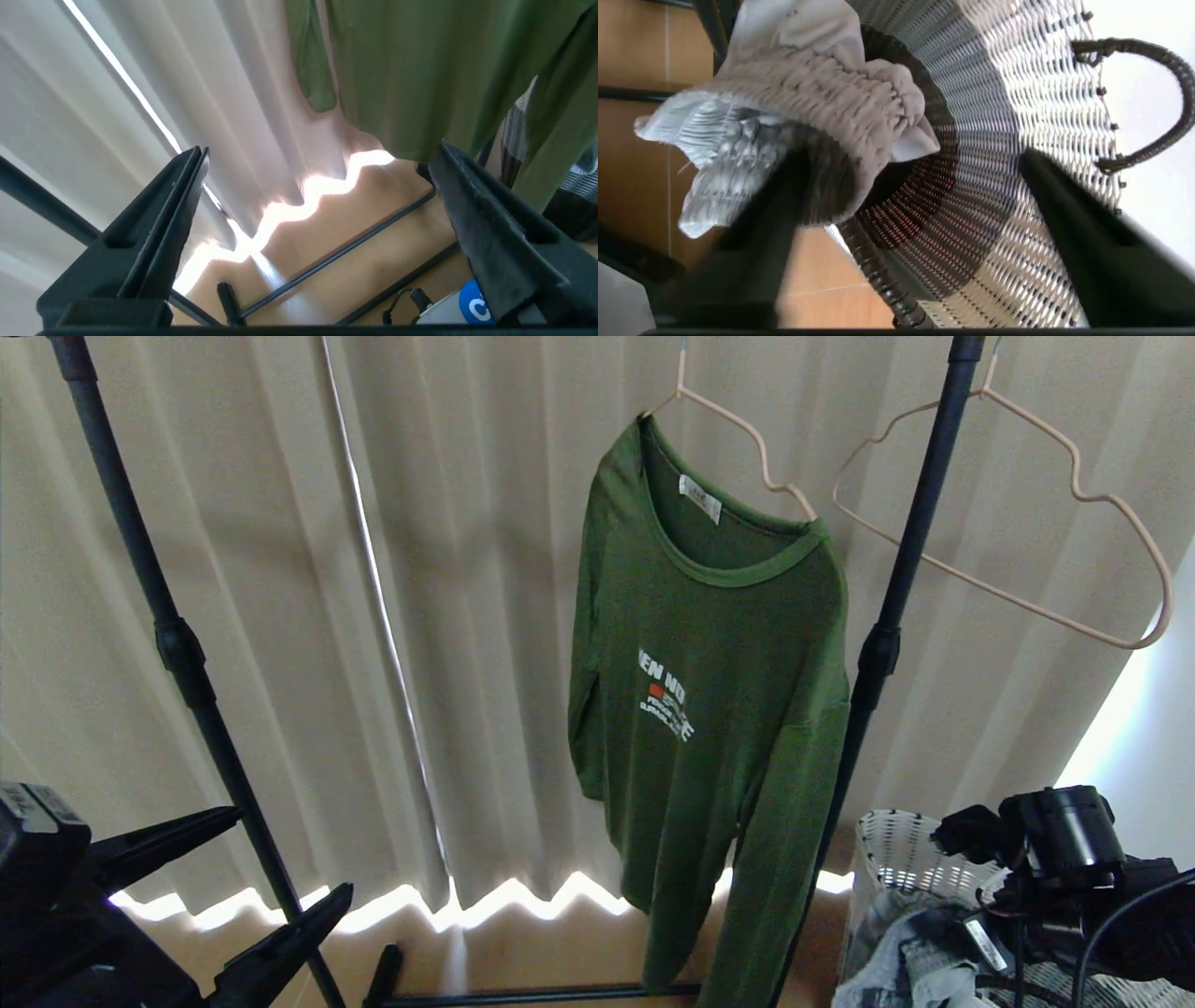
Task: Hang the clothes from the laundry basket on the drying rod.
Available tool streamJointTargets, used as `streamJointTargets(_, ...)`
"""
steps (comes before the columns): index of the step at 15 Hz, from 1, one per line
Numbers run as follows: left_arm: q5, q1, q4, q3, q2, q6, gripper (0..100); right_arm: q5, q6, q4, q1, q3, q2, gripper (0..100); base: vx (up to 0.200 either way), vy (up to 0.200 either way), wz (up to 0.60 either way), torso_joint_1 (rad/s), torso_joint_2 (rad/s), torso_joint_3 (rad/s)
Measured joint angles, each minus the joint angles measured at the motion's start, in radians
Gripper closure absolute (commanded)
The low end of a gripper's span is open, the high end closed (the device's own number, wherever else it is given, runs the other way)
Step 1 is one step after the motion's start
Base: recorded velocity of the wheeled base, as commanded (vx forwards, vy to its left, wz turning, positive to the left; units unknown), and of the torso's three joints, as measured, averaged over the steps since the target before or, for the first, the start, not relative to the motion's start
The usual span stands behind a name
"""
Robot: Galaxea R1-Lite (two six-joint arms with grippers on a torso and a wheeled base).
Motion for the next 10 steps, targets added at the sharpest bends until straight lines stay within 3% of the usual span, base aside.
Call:
streamJointTargets(7,0.0,0.0,0.0,0.0,-0.018,0.0,0,0.001,0.004,-0.001,0.0,-0.003,0.002,100,0.0,0.0,0.0,0.0,0.0,0.0)
streamJointTargets(10,0.0,0.0,0.0,0.0,-0.026,0.0,0,0.01,0.004,0.0,0.01,0.039,-0.104,100,0.0,0.0,0.0,0.0,0.0,0.0)
